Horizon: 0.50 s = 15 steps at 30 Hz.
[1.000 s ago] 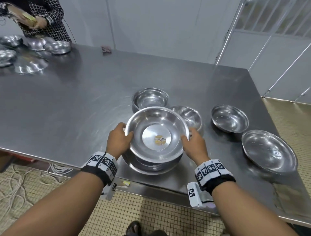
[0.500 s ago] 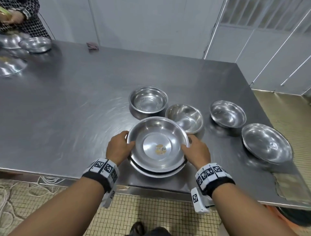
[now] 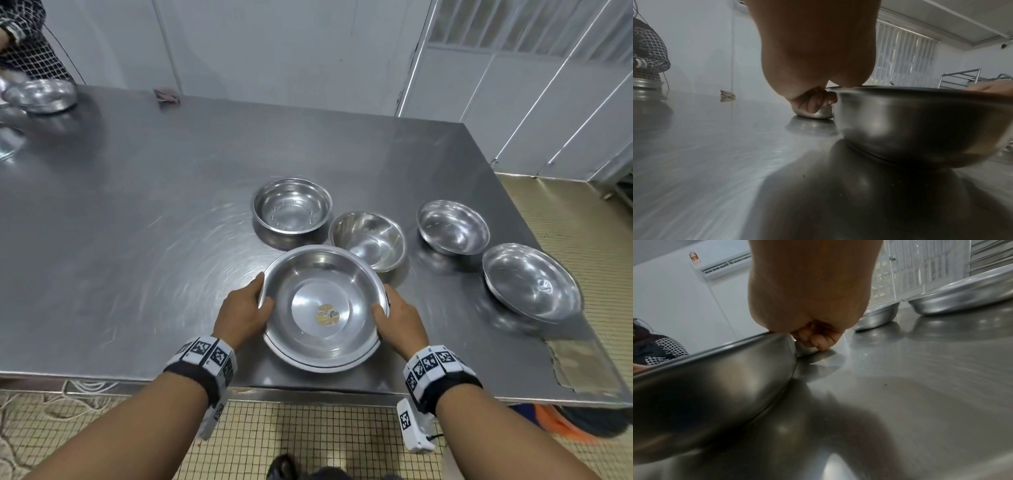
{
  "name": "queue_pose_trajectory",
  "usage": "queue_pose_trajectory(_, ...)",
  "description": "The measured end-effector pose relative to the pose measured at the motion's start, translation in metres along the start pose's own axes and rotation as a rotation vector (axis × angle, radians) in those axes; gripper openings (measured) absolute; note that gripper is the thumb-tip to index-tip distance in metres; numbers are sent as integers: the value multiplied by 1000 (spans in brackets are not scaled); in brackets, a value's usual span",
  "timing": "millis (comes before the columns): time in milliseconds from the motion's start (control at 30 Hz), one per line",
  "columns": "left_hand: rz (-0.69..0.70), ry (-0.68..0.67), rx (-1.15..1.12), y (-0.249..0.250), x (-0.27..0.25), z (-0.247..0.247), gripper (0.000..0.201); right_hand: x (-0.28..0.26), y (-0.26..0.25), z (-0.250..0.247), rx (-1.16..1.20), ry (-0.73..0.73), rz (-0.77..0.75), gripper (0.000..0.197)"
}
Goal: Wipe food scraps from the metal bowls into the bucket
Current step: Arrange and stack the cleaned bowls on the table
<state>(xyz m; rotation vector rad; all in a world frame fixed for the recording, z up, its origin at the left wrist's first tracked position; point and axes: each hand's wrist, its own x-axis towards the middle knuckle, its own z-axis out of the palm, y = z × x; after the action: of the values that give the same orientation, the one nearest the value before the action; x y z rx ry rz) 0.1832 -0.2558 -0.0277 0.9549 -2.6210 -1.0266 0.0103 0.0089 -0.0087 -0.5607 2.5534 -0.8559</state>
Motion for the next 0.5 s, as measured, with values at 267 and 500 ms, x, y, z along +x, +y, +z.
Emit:
queue_pose_trajectory(267, 30, -27, -56, 30, 1, 18, 48, -8, 32, -13, 51, 87, 12, 32)
queue_pose_trajectory(500, 89, 118, 103, 60, 3, 29, 42, -13, 55, -35, 54, 165, 44, 40)
